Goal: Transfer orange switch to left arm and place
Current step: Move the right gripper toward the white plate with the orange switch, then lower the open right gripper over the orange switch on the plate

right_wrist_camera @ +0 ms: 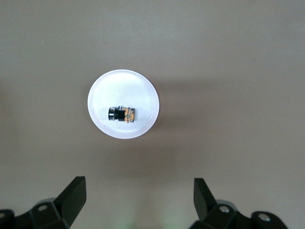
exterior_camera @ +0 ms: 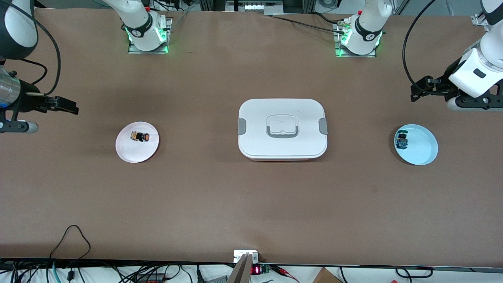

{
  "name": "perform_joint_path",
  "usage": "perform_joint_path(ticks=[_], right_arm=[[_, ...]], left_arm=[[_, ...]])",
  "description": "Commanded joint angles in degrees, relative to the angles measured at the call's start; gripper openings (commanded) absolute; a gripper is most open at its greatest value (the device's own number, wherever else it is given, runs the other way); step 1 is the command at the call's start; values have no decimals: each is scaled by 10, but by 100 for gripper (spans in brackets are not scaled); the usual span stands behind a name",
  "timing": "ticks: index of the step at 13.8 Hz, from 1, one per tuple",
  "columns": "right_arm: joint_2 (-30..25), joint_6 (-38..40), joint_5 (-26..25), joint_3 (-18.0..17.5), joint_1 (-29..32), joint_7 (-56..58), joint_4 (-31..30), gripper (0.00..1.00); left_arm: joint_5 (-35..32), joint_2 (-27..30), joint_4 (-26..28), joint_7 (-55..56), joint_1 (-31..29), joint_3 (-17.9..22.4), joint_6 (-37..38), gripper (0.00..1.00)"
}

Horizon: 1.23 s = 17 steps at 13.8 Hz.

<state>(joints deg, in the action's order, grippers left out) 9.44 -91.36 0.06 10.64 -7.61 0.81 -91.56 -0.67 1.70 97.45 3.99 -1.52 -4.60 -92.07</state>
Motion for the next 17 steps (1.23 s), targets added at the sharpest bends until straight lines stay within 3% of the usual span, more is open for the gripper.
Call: perform_joint_path(ticks=[1, 5, 8, 12, 17], right_arm=[[19, -14, 8, -1, -1, -7, 0, 100], [15, -87, 10, -1, -4, -10, -75, 100], [26, -109, 15, -15, -2, -10, -107, 100], [35, -194, 21, -31, -5, -10, -175, 100], [68, -219, 21, -44, -10, -9, -186, 100]], left_arm=[[6, -6, -16, 2, -3, -4, 12, 100], [6, -6, -16, 2, -3, -4, 12, 100], [6, -6, -16, 2, -3, -4, 12, 100], [6, -6, -16, 2, -3, -4, 12, 100], [6, -6, -16, 2, -2, -4, 12, 100]])
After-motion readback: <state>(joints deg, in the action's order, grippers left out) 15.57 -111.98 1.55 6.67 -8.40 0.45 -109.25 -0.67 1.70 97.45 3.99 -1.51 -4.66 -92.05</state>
